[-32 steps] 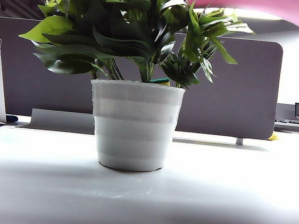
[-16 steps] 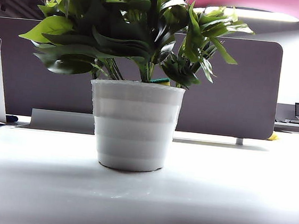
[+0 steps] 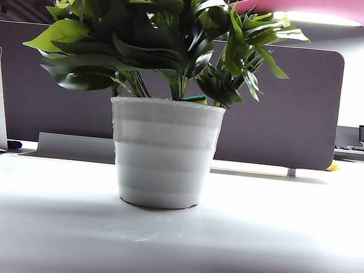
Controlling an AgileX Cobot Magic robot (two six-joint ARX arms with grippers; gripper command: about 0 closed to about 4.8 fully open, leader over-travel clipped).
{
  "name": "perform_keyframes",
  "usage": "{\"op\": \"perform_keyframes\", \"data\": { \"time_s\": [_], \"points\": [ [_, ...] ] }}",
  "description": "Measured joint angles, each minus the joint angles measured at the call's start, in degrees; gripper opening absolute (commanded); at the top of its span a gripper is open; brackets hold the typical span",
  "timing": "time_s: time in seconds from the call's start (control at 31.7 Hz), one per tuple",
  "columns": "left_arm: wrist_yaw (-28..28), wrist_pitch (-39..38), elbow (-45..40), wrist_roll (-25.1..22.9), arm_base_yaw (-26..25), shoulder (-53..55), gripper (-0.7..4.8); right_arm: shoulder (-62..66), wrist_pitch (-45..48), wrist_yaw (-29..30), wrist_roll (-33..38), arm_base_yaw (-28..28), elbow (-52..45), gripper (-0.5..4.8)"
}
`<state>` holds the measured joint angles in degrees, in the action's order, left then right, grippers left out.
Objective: Pick up the watering can from the table, water the potted plant, and put the can back.
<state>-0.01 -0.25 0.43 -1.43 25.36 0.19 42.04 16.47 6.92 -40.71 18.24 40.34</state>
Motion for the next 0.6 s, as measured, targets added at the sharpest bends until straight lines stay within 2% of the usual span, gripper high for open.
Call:
{"op": "perform_keyframes", "data": {
  "time_s": [0.6],
  "points": [
    [0.0, 0.0, 0.02, 0.0, 0.0, -0.02, -0.05, 0.52, 0.17, 0.2, -1.68, -0.02, 4.39, -0.06]
  ]
}}
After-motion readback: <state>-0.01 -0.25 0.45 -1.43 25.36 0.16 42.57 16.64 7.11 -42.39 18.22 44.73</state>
